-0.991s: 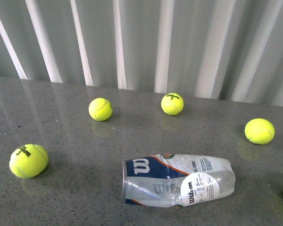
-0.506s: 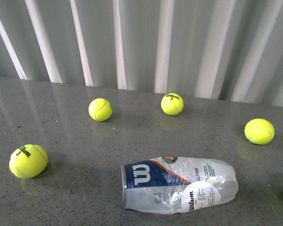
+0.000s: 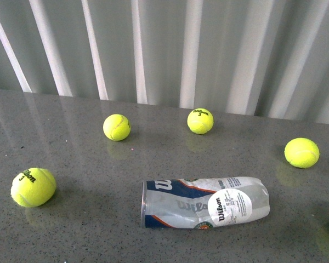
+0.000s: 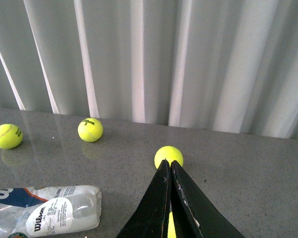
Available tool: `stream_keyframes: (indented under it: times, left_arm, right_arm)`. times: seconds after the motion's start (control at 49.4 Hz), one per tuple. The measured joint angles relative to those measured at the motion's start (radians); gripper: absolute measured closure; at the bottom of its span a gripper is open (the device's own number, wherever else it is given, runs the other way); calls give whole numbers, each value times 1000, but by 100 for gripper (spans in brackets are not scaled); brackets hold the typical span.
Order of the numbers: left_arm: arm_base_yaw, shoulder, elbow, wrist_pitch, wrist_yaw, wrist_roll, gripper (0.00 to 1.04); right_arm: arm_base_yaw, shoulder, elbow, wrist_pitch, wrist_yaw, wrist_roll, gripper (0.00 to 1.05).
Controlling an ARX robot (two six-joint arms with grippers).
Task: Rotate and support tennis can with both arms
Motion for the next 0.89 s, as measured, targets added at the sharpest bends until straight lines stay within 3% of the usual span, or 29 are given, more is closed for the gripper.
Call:
stream_keyframes:
  times: [0.182, 0.283, 0.546, 0.587, 0.83, 0.89]
  left_arm:
    - [0, 0, 0, 0, 0, 0, 7]
    - [0, 0, 0, 0, 0, 0, 7]
    - [0, 0, 0, -2, 0, 0, 7]
    - [0, 0, 0, -2, 0, 0, 7]
    - [0, 1, 1, -3, -4, 0, 7]
    - [-34, 114, 55, -74, -101, -31, 7]
  right_arm:
    - [0, -48, 0, -47, 0, 0, 101]
    - [0, -164, 0, -200, -2, 1, 101]
    - [0, -207, 0, -212, -2, 2, 101]
    - [0, -207, 0, -213, -2, 1, 96]
    - [0, -207, 0, -213, -1, 2, 40]
    - [0, -207, 0, -213, -1, 2, 25]
